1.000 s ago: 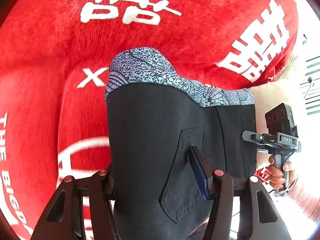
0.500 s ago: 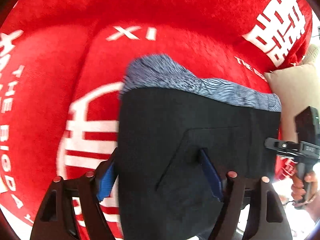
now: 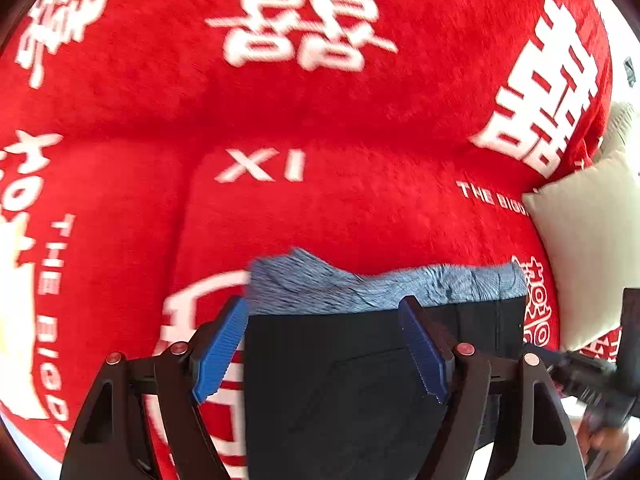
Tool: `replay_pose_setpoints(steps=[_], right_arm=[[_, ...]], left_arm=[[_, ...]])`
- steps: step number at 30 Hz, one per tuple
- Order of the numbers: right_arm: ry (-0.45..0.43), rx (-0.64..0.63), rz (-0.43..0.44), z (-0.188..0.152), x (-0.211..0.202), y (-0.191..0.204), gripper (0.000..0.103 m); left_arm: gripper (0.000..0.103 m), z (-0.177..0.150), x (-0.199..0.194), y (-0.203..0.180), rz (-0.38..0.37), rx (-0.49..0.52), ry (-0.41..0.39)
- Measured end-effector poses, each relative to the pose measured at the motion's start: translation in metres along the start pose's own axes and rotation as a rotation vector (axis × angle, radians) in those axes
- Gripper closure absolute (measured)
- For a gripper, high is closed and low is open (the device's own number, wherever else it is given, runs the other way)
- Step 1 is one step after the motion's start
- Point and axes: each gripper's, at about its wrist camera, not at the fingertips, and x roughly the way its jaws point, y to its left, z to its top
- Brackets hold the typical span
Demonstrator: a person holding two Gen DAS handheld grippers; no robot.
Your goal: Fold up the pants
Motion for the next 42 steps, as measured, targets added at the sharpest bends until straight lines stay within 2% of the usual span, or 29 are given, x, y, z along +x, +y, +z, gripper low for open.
replay_pose_setpoints(steps=[2,4,8,12,15,16,17,19,21,25,26,28,30,33,35,37,42], right_arm=[[0.04,-0.024,-0.031,-0.012,0.015,-0.001,0.084],[0.03,-0.032,-0.055,-0.018,0.022,-0.004,0.085],[0.017,-0.044,-0.048,-0.014,0.025,-0.013,0.088],[0.023,-0.058,-0.051,-0.009,0.027,-0.009,0.088],[0.035,-0.026,-0.044,-0.013,0.019,-0.002,0.08],[0.039,-0.014,-0.044,-0.015,0.015,0.001,0.07],[0.041,-0.004,-0.045,-0.018,0.011,0.002,0.054],[0.036,0.021,-0.047,-0.026,0.001,0.003,0.044],[0.038,0.032,-0.046,-0.036,-0.007,0.007,0.043],[0.058,0.058,-0.068,-0.052,-0.017,0.017,0.034],[0.061,0.063,-0.067,-0.056,-0.02,0.02,0.031],[0.065,0.063,-0.077,-0.063,-0.026,0.027,0.024],[0.061,0.057,-0.086,-0.068,-0.032,0.036,0.023],[0.041,0.035,-0.13,-0.073,-0.043,0.05,0.013],[0.016,0.012,-0.167,-0.074,-0.052,0.059,0.0],[-0.004,0.0,-0.198,-0.075,-0.06,0.066,0.0],[0.031,0.02,-0.218,-0.075,-0.069,0.072,0.0]], left_arm=[[0.024,-0.011,0.018,-0.004,0.033,0.027,0.029],[0.024,-0.02,0.037,-0.002,0.073,0.057,0.057],[0.024,-0.023,0.046,0.008,0.035,0.035,0.057],[0.024,-0.022,0.04,0.006,0.059,0.027,0.067],[0.024,-0.025,0.027,0.009,0.087,-0.004,0.088],[0.024,-0.027,0.021,0.01,0.093,-0.008,0.092],[0.022,-0.031,0.015,0.01,0.105,-0.007,0.092],[0.015,-0.04,0.003,0.008,0.126,0.005,0.097],[0.008,-0.049,-0.01,0.005,0.141,0.016,0.106],[0.008,-0.066,-0.03,-0.008,0.152,0.024,0.133],[0.0,-0.069,-0.033,-0.011,0.155,0.028,0.138],[0.0,-0.077,-0.042,-0.017,0.177,0.043,0.145],[0.0,-0.082,-0.049,-0.022,0.181,0.052,0.164],[0.0,-0.089,-0.061,-0.03,0.203,0.066,0.175],[0.0,-0.091,-0.069,-0.035,0.215,0.08,0.173],[0.0,-0.094,-0.08,-0.041,0.23,0.098,0.161],[0.0,-0.096,-0.099,-0.047,0.24,0.109,0.145]])
